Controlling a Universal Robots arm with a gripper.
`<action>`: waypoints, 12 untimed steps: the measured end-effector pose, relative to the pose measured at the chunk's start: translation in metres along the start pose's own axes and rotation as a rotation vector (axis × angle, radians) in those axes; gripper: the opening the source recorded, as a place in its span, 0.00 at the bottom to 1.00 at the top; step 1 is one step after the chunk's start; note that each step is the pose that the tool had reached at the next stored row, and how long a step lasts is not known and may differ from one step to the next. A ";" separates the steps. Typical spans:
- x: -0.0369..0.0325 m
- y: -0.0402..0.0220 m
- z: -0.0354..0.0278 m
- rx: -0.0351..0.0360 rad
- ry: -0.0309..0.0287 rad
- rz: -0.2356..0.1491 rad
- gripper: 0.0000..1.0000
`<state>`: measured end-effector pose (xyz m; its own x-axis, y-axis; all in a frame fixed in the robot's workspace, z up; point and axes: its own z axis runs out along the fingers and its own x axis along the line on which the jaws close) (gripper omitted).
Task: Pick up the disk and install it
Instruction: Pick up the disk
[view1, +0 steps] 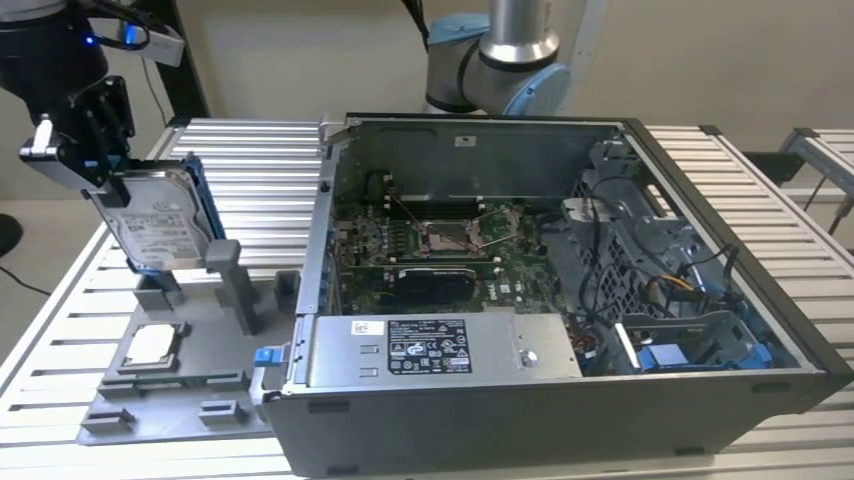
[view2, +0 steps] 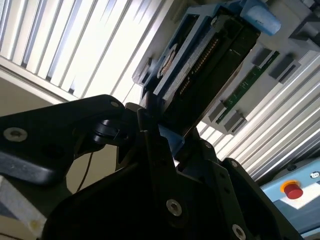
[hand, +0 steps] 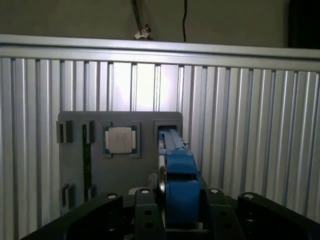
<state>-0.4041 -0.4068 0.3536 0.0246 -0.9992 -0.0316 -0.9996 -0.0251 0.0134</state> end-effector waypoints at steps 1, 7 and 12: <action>0.0000 0.0000 -0.0016 0.0000 0.0000 0.000 0.00; -0.0002 0.0001 -0.0081 0.0006 0.0000 0.000 0.00; -0.0005 0.0002 -0.0151 0.0007 0.0000 0.000 0.00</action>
<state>-0.4041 -0.4068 0.3687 0.0246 -0.9992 -0.0316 -0.9996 -0.0250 0.0127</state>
